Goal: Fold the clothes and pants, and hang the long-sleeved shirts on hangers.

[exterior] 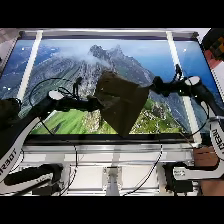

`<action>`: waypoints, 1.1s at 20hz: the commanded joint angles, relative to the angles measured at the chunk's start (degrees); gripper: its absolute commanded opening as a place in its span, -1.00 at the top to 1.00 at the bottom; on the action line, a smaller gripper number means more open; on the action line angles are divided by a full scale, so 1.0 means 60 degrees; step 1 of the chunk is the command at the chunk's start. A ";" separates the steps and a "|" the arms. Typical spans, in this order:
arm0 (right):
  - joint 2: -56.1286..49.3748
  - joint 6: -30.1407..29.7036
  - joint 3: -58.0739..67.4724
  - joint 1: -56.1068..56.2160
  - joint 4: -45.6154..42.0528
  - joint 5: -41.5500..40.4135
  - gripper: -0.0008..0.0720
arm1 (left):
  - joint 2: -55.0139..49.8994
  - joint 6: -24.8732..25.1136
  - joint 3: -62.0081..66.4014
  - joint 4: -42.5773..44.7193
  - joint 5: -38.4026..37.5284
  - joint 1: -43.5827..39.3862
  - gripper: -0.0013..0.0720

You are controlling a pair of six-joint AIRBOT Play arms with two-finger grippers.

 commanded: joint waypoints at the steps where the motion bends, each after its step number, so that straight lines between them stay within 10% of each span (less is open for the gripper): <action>1: -0.0911 0.0397 0.1632 -0.0102 -0.0353 -0.0015 0.94 | -0.0062 -0.0885 0.0000 0.1366 0.0495 -0.0769 0.88; 6: -0.2248 0.0816 0.3330 -0.0025 -0.0262 0.0433 0.93 | -0.0477 -0.1089 0.0000 0.1268 0.1257 -0.1381 0.87; 8: -0.2320 0.0809 0.3526 -0.0025 -0.0273 0.0127 0.86 | -0.0561 -0.1093 0.0000 0.0903 0.1435 -0.1384 0.42; 10: -0.2317 0.0812 0.3679 -0.0025 -0.0240 -0.0131 0.12 | -0.0565 -0.1086 0.0000 0.0248 0.1978 -0.1384 -0.08; 12: -0.2317 0.0812 0.3923 -0.0025 -0.0248 -0.0452 0.04 | -0.0565 -0.1086 0.0000 -0.0375 0.2484 -0.1384 -0.08; 16: -0.2317 0.0812 0.4605 -0.0025 -0.0237 -0.0379 0.05 | -0.0546 -0.1082 0.0011 -0.0510 0.2863 -0.1260 0.00; 19: -0.2317 0.0750 0.5198 -0.0055 -0.0386 0.0426 0.93 | -0.0342 -0.1038 0.0011 -0.0503 0.2845 -0.0874 0.78; 22: -0.2313 0.0233 0.5468 -0.0066 -0.0754 0.1639 0.93 | 0.0259 -0.0288 0.0007 -0.0492 0.2841 -0.0280 0.87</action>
